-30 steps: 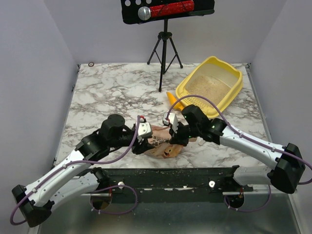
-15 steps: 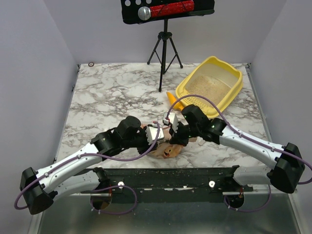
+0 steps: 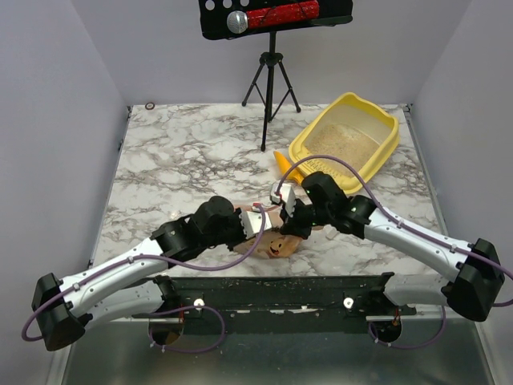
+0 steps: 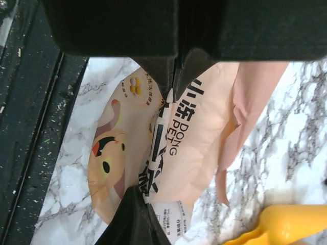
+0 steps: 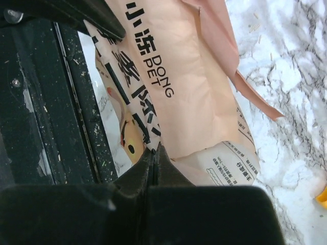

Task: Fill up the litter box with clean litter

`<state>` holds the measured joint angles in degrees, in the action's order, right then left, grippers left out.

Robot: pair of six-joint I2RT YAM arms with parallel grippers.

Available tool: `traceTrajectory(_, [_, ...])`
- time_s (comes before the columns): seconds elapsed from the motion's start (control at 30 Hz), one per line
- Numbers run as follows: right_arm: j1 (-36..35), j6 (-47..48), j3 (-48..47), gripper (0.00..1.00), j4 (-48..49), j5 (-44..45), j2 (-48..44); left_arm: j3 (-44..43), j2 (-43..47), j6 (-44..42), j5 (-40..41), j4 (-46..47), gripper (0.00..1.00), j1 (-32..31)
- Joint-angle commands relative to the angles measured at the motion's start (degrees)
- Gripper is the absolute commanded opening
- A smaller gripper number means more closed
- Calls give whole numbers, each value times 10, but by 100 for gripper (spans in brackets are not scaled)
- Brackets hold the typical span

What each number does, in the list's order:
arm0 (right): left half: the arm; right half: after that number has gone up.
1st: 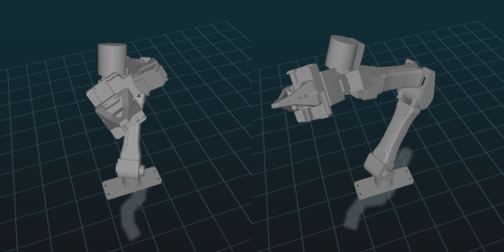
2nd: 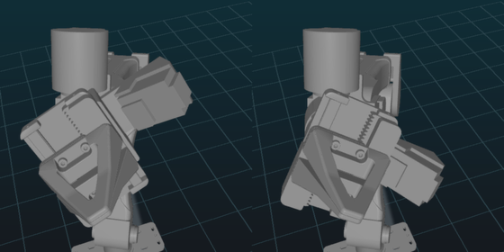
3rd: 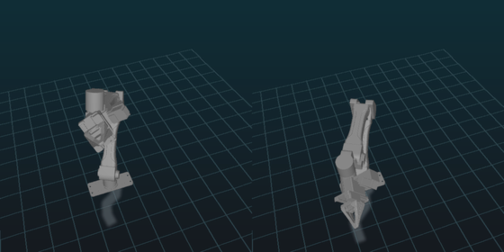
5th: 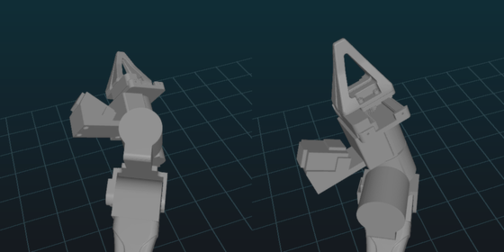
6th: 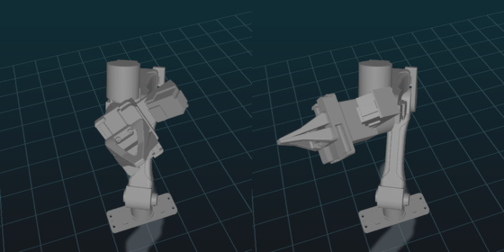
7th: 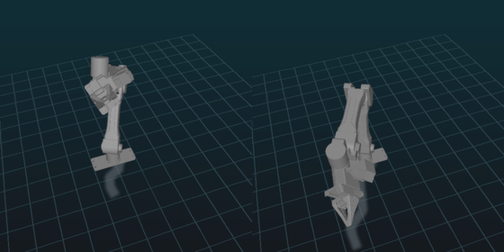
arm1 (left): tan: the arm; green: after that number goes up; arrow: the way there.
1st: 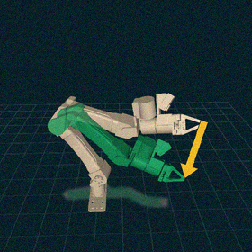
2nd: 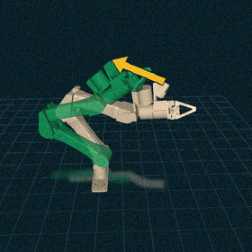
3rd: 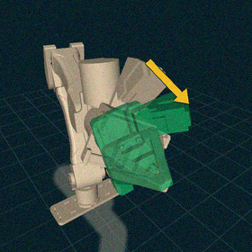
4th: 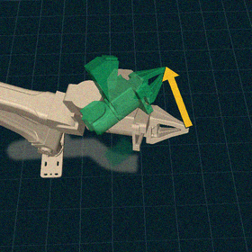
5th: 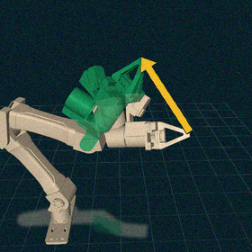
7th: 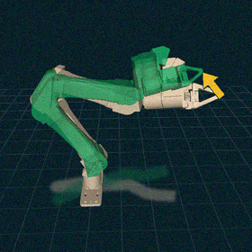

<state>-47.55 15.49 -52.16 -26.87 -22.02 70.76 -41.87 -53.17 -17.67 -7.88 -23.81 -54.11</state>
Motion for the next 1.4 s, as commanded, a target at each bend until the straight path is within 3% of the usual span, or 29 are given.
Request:
traceTrajectory(0.0, [10,30,33,0,-66,41,-24,38,84,-15,159,-19,0,8])
traceTrajectory(0.3, [77,95,53,0,-80,15,-8,70,212,-10,220,-25,0,11])
traceTrajectory(0.5, [79,114,37,1,-92,-14,17,89,261,6,198,-8,0,11])
traceTrajectory(0.67, [79,125,-23,24,-127,-45,15,76,236,16,194,-10,0,11])
traceTrajectory(0.73, [79,126,-50,28,-145,-41,5,74,222,19,193,-6,0,10])
traceTrajectory(1.07, [79,137,-89,43,-184,-24,-101,61,189,36,196,-8,0,10])
traceTrajectory(1.37, [78,158,-105,52,-135,-56,-40,54,185,45,185,-5,0,10])
